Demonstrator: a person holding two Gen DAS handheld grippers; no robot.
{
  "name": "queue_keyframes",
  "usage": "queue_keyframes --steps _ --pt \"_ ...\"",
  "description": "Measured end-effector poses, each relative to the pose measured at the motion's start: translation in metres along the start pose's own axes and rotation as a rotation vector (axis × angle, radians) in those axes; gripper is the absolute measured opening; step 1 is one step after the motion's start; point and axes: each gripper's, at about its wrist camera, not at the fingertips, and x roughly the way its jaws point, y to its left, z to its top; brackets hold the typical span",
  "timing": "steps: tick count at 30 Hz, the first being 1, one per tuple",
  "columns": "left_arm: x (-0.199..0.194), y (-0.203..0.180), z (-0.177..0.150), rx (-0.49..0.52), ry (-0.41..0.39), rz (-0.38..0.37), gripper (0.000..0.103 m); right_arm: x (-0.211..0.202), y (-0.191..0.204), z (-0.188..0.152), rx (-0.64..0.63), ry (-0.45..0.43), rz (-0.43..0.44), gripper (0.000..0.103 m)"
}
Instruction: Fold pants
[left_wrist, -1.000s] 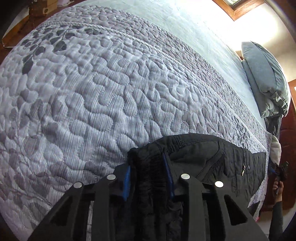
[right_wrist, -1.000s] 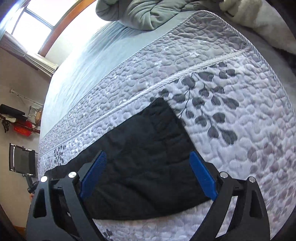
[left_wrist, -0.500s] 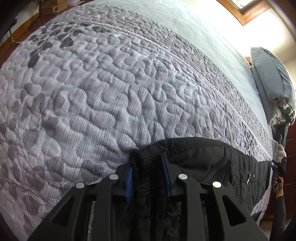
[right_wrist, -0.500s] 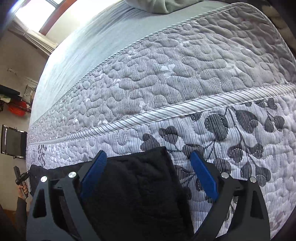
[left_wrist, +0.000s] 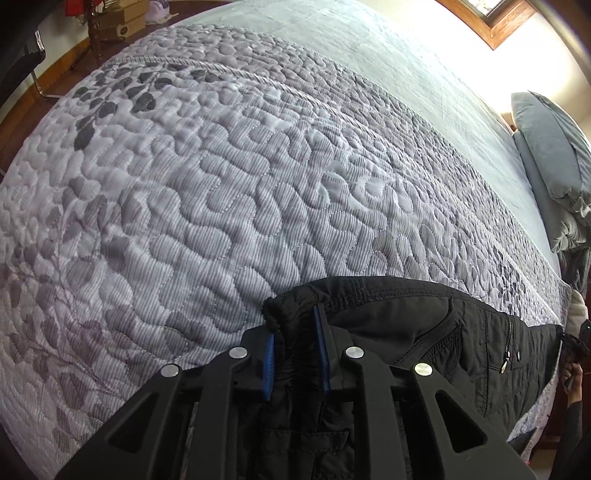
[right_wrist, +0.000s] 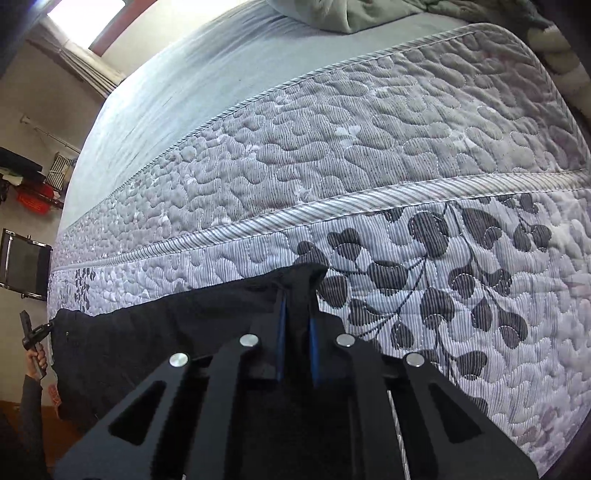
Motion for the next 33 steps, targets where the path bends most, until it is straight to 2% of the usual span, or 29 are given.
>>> queue_keyframes --steps 6,17,24,33 --pt "-0.025 -0.006 0.000 -0.005 -0.053 -0.002 0.014 -0.048 0.008 -0.018 0.008 -0.070 -0.019 0.007" --pt "-0.108 -0.028 -0.020 0.059 -0.134 -0.065 0.013 -0.157 0.019 -0.076 0.044 -0.185 -0.030 0.001" --pt "-0.136 -0.046 -0.036 0.106 -0.160 -0.081 0.013 -0.175 0.046 -0.110 0.012 -0.202 -0.007 0.000" --pt "-0.161 -0.050 -0.047 0.122 -0.202 -0.110 0.013 -0.203 0.039 -0.141 0.045 -0.244 0.017 0.000"
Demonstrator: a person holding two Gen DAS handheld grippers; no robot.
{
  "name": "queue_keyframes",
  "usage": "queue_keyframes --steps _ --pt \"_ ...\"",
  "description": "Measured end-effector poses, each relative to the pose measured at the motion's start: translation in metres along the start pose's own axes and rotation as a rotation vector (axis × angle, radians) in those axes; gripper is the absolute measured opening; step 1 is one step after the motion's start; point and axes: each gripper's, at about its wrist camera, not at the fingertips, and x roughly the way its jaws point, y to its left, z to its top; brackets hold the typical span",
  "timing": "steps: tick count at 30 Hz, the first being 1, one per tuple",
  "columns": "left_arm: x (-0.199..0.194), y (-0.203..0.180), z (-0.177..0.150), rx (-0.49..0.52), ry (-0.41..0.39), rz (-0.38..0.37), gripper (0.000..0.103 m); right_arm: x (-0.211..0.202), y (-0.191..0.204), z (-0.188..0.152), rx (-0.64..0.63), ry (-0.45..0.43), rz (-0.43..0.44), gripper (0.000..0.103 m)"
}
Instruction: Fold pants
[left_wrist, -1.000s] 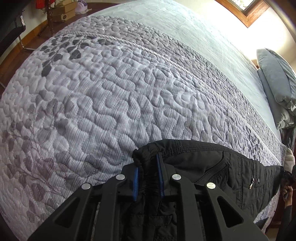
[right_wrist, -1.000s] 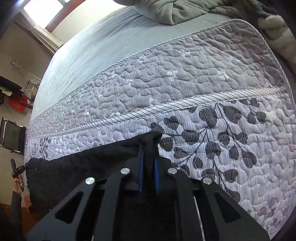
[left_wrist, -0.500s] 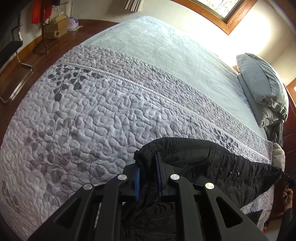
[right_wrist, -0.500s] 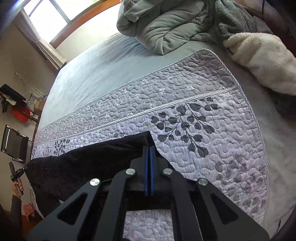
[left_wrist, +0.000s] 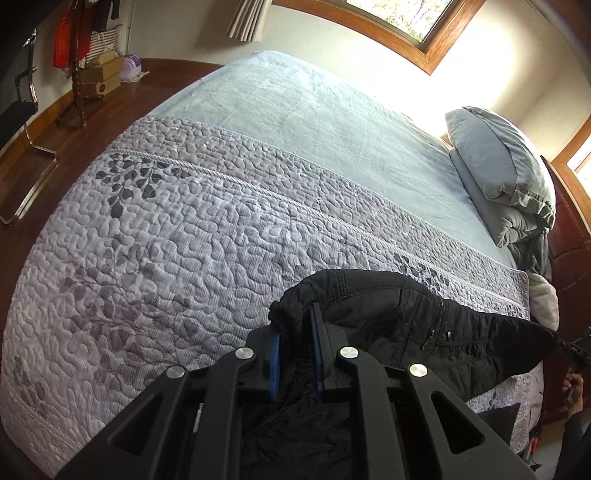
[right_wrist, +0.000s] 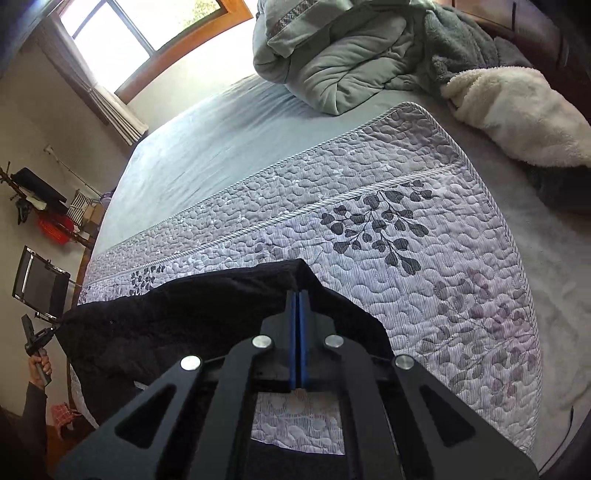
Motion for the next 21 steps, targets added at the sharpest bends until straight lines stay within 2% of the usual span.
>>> queue_keyframes --steps 12,21 --pt "-0.051 -0.002 -0.031 0.001 -0.054 -0.042 0.013 -0.055 -0.028 -0.068 0.065 -0.039 0.002 0.000" --pt "-0.088 -0.009 -0.056 0.014 -0.089 -0.058 0.013 -0.085 -0.047 -0.116 0.127 -0.073 0.034 0.000"
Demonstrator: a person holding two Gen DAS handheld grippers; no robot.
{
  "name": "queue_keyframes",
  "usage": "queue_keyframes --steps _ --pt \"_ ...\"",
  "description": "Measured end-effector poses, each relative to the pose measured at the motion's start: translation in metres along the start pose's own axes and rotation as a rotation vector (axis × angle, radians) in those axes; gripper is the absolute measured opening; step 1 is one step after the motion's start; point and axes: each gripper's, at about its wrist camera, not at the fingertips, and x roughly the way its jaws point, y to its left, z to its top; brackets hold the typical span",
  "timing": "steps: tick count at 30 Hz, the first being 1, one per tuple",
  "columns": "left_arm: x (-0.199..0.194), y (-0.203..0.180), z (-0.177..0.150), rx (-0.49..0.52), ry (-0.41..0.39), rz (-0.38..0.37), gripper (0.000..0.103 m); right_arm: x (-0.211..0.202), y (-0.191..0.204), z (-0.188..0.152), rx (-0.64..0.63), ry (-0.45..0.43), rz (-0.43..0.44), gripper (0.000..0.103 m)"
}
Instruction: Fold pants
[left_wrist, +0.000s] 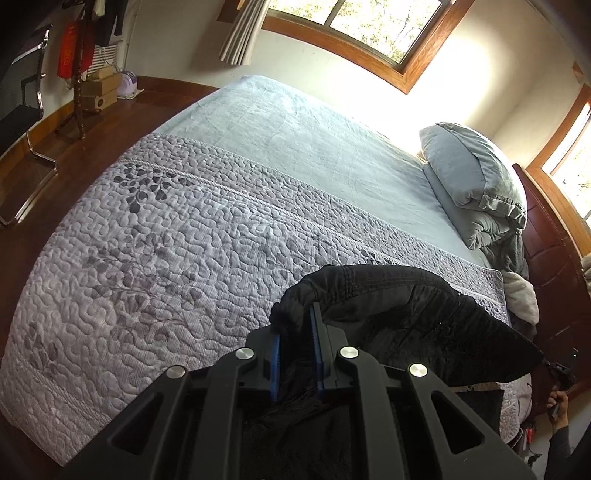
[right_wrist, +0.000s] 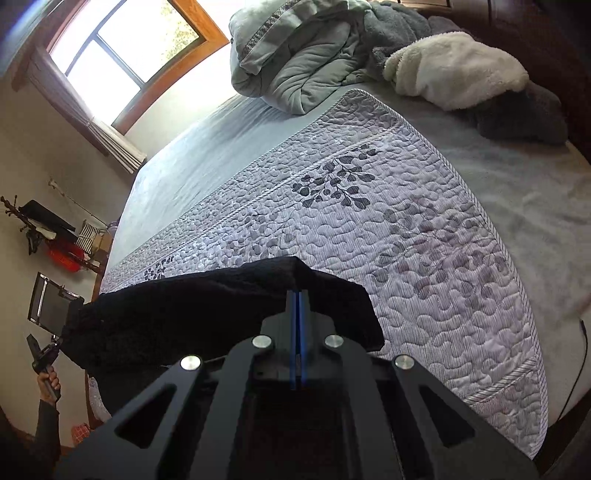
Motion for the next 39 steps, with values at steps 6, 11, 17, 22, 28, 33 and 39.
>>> queue_keyframes --steps 6,11,17,22,28,33,39 --pt "-0.026 0.000 -0.019 0.011 -0.022 -0.010 0.013 -0.020 -0.010 -0.030 0.038 -0.037 0.027 0.000" --pt "-0.044 -0.001 -0.040 0.038 -0.036 -0.011 0.013 -0.038 -0.013 -0.057 0.047 -0.059 0.042 0.000" --pt "-0.058 0.009 -0.066 0.035 -0.043 -0.023 0.013 -0.051 -0.026 -0.088 0.089 -0.077 0.048 0.000" --pt "-0.066 0.022 -0.089 0.031 -0.037 -0.017 0.013 -0.057 -0.037 -0.114 0.125 -0.083 0.044 0.000" --pt "-0.065 0.040 -0.117 0.017 -0.012 -0.009 0.014 -0.058 -0.049 -0.147 0.162 -0.075 0.030 0.000" --pt "-0.062 0.046 -0.139 0.049 0.011 0.012 0.014 -0.051 -0.060 -0.174 0.196 -0.058 0.011 0.000" --pt "-0.052 0.054 -0.167 0.097 0.052 0.079 0.016 -0.041 -0.071 -0.201 0.231 -0.036 0.001 0.000"
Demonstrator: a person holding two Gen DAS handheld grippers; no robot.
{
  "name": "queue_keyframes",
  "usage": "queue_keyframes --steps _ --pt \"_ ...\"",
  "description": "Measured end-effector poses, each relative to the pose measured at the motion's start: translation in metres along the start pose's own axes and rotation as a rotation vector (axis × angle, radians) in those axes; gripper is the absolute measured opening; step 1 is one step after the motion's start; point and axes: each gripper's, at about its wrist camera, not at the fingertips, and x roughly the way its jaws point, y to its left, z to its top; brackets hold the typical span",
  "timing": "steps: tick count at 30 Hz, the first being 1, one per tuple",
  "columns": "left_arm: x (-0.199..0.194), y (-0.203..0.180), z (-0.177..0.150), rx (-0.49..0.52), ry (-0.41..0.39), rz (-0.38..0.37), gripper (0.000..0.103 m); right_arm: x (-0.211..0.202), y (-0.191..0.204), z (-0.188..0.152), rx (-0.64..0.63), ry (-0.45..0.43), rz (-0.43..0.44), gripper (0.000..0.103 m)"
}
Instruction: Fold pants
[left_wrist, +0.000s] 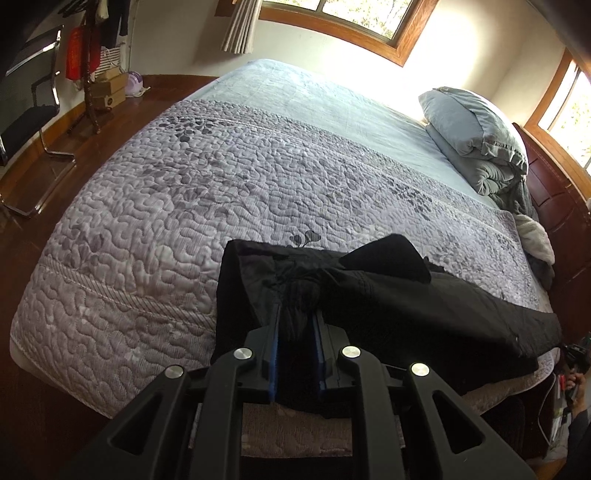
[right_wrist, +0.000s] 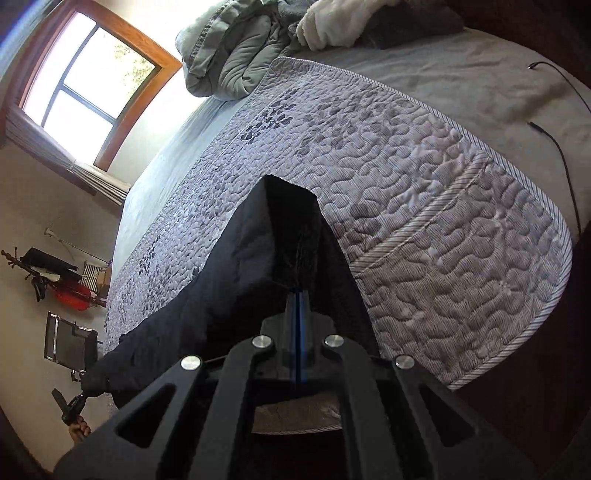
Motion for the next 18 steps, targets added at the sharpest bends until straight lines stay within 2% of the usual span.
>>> queue_keyframes --steps 5,11,14,16,18 --pt "0.019 -0.006 -0.028 0.108 0.077 0.087 0.016 0.007 -0.005 -0.018 0.006 0.019 -0.019 0.000" --pt "0.031 0.009 -0.043 0.081 0.111 0.117 0.020 0.011 -0.014 -0.029 0.016 0.033 -0.049 0.000" --pt "0.035 0.015 -0.048 0.081 0.127 0.171 0.029 0.012 -0.020 -0.034 0.019 0.044 -0.075 0.001" --pt "0.035 0.022 -0.050 0.060 0.134 0.186 0.035 0.015 -0.025 -0.037 0.031 0.060 -0.085 0.005" --pt "0.034 0.031 -0.054 0.038 0.131 0.214 0.050 0.017 -0.032 -0.042 0.049 0.072 -0.094 0.009"
